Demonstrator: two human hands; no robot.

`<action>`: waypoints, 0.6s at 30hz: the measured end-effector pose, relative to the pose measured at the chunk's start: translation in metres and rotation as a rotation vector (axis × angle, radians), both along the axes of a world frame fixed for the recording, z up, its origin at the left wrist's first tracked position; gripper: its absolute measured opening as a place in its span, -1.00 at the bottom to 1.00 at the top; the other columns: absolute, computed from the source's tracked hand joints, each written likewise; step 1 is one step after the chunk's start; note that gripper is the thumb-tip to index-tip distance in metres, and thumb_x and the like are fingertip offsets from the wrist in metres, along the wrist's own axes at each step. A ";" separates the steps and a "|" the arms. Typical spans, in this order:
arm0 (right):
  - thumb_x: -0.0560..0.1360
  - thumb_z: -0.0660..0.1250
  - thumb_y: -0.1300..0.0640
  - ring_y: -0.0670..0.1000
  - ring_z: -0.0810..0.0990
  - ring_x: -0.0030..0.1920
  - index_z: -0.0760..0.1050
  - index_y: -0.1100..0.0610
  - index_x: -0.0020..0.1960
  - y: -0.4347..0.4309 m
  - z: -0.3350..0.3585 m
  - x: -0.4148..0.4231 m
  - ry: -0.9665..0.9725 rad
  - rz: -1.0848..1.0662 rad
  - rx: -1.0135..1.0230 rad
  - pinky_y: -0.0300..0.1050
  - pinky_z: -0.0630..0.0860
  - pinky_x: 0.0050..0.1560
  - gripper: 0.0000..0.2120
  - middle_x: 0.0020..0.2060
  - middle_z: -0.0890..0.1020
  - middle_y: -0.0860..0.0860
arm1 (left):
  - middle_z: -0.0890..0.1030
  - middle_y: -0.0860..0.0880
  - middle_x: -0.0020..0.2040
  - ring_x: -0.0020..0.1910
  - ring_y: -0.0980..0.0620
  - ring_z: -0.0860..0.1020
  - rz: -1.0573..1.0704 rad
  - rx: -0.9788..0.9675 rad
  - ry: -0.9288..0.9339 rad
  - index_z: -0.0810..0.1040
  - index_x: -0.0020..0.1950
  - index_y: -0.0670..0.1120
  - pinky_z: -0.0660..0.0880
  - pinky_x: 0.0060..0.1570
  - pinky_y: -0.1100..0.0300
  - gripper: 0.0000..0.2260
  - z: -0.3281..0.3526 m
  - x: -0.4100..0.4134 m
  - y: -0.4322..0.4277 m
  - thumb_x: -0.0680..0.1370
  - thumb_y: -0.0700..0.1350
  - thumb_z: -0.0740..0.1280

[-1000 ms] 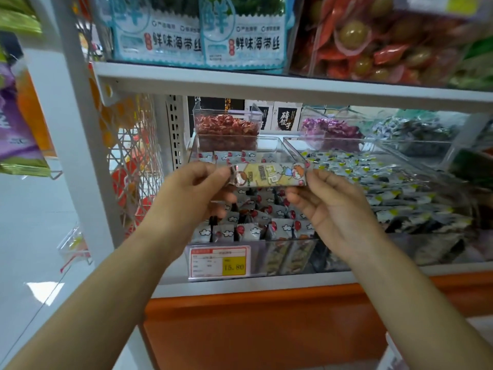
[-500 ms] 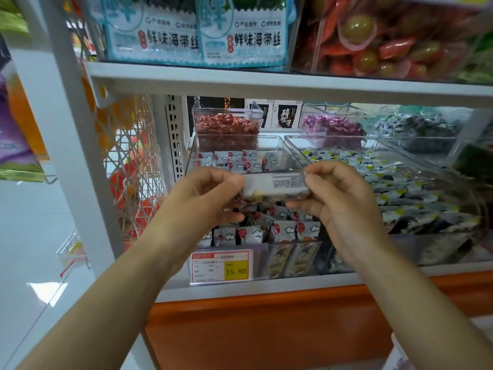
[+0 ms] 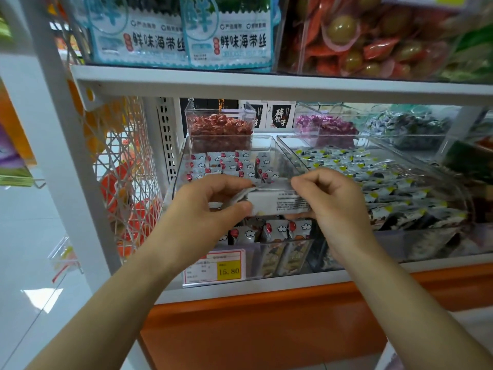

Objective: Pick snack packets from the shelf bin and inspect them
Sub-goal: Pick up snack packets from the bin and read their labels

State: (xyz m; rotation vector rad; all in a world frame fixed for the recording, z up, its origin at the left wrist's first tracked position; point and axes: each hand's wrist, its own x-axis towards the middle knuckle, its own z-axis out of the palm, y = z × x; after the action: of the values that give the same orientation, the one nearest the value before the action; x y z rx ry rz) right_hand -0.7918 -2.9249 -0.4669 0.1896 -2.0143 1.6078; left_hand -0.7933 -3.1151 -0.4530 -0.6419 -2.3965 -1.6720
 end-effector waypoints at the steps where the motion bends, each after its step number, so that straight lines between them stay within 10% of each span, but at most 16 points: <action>1: 0.48 0.36 0.18 0.14 0.57 -0.29 0.55 0.15 -0.31 0.000 0.000 0.000 0.021 -0.004 0.047 0.00 0.59 -0.24 -0.81 -0.36 0.56 0.18 | 0.62 0.14 -0.13 -0.13 0.25 0.58 0.002 0.001 -0.017 0.59 -0.02 0.12 0.50 -0.22 0.44 -0.86 0.001 0.000 0.001 0.45 -0.05 0.38; 4: 0.48 0.36 0.19 -0.19 0.52 -0.38 0.57 0.05 -0.28 -0.003 0.001 0.005 0.055 0.046 0.153 -0.39 0.44 -0.33 -0.83 -0.42 0.58 -0.11 | 0.61 0.02 -0.19 -0.24 0.13 0.58 0.028 -0.037 -0.027 0.56 -0.09 -0.02 0.56 -0.25 0.29 -0.85 0.001 0.000 0.001 0.43 0.02 0.38; 11: 0.47 0.36 0.23 -0.14 0.59 -0.29 0.60 0.03 -0.23 -0.003 0.005 0.009 0.043 0.154 0.147 -0.35 0.50 -0.28 -0.84 -0.28 0.64 -0.03 | 0.55 -0.04 -0.48 -0.57 0.18 0.40 0.024 -0.078 -0.001 0.60 -0.24 -0.15 0.37 -0.54 0.41 -0.76 0.008 -0.003 -0.010 0.45 0.02 0.35; 18: 0.50 0.33 0.20 -0.23 0.51 -0.35 0.57 0.01 -0.20 -0.010 -0.001 0.008 0.065 0.049 0.104 -0.42 0.41 -0.33 -0.85 -0.38 0.58 -0.16 | 0.62 0.10 -0.24 -0.28 0.22 0.57 0.009 -0.115 0.028 0.58 -0.12 0.08 0.54 -0.30 0.36 -0.81 0.005 -0.003 -0.007 0.37 0.14 0.33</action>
State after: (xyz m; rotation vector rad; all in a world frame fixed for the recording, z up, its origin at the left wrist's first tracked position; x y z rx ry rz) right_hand -0.7841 -2.9345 -0.4679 0.3285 -2.0591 1.5073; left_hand -0.7965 -3.1225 -0.4479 -0.6657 -2.4866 -1.5202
